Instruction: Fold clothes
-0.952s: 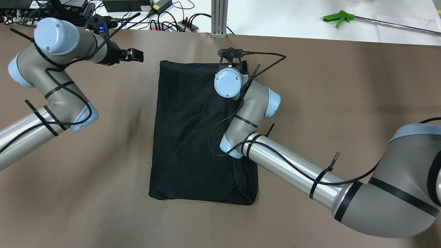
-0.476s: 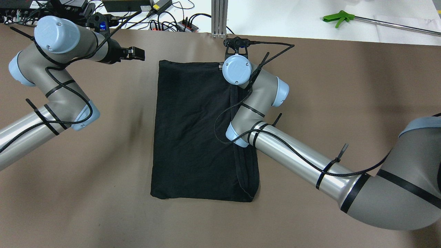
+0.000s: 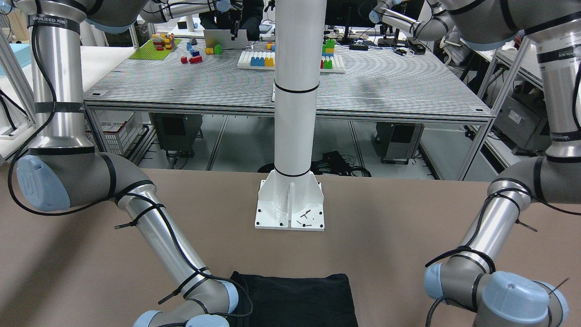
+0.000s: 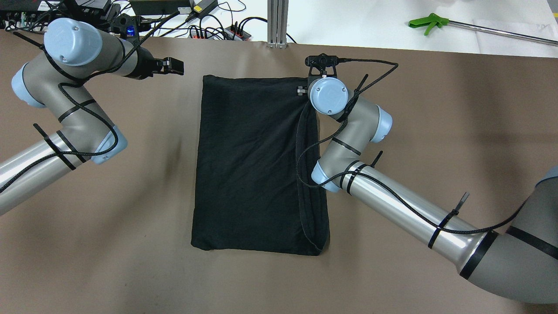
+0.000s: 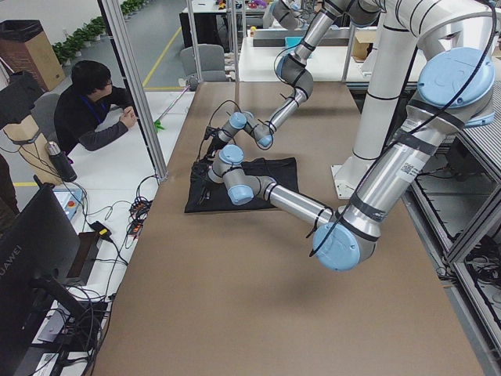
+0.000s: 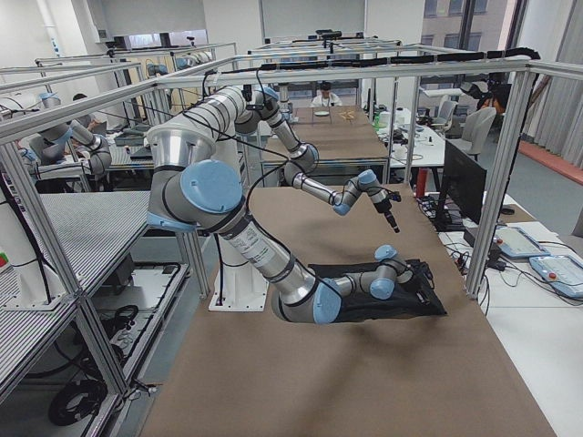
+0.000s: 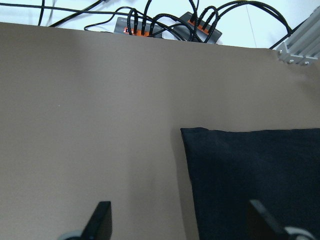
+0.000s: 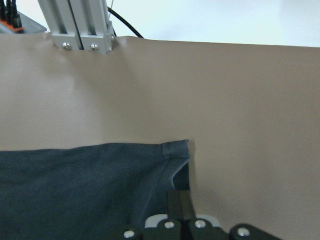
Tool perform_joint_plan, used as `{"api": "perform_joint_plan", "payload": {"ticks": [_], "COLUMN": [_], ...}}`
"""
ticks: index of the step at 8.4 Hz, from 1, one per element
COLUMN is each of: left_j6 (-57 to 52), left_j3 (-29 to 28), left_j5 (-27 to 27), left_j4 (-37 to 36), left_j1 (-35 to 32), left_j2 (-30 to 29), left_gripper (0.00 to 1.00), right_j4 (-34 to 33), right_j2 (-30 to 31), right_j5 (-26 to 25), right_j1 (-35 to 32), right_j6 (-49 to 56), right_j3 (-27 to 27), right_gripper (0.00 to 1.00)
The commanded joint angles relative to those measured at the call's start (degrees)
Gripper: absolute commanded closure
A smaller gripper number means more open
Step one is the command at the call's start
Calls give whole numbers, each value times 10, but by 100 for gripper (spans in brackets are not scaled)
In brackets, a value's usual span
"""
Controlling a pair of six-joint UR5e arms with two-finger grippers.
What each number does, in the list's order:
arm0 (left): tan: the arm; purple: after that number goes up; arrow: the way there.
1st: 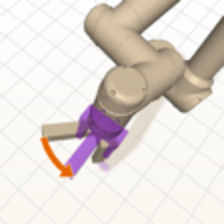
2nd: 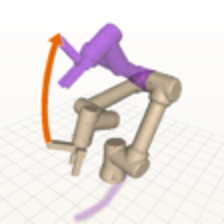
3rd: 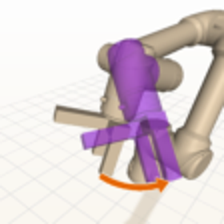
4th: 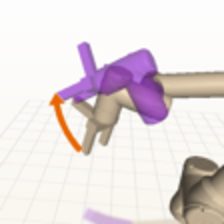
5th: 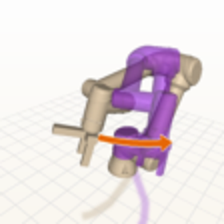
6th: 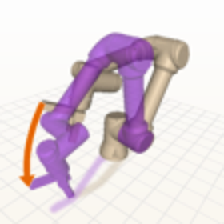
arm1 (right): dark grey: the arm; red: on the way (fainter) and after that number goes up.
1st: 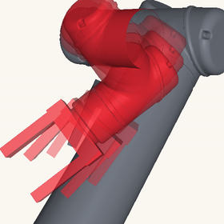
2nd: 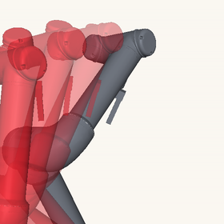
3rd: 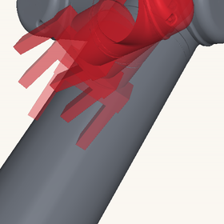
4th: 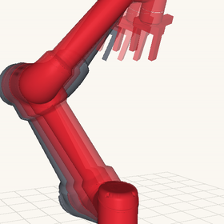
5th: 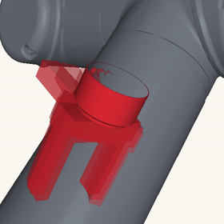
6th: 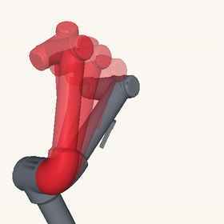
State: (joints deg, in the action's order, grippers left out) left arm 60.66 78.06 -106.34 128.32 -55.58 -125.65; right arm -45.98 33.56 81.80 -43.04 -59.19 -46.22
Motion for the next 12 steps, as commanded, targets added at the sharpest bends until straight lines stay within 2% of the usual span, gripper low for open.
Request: {"api": "perform_joint_plan", "payload": {"ticks": [1,2,3,4,6,9,12], "left_j6": [2,2,2,2,7,5,5], "left_j3": [-2,-3,-9,-18,-19,-19,-19], "left_j5": [1,1,1,1,0,0,0], "left_j4": [-4,-4,-4,-4,-4,-4,-4], "left_j1": [0,0,0,-1,-1,-8,-8], "left_j2": [0,0,-2,-11,-14,-17,-17], "left_gripper": [5,5,5,5,5,5,5], "right_j4": [3,3,2,-1,-16,-101,-117], "right_j2": [14,13,12,11,12,22,33], "right_j5": [5,6,11,28,33,32,28], "right_j1": [-5,-5,-7,-13,-13,7,34], "right_j6": [9,9,8,6,1,-36,-37], "right_j3": [-18,-23,-23,-25,-59,-135,-136], "right_gripper": [100,100,71,7,6,6,10]}}
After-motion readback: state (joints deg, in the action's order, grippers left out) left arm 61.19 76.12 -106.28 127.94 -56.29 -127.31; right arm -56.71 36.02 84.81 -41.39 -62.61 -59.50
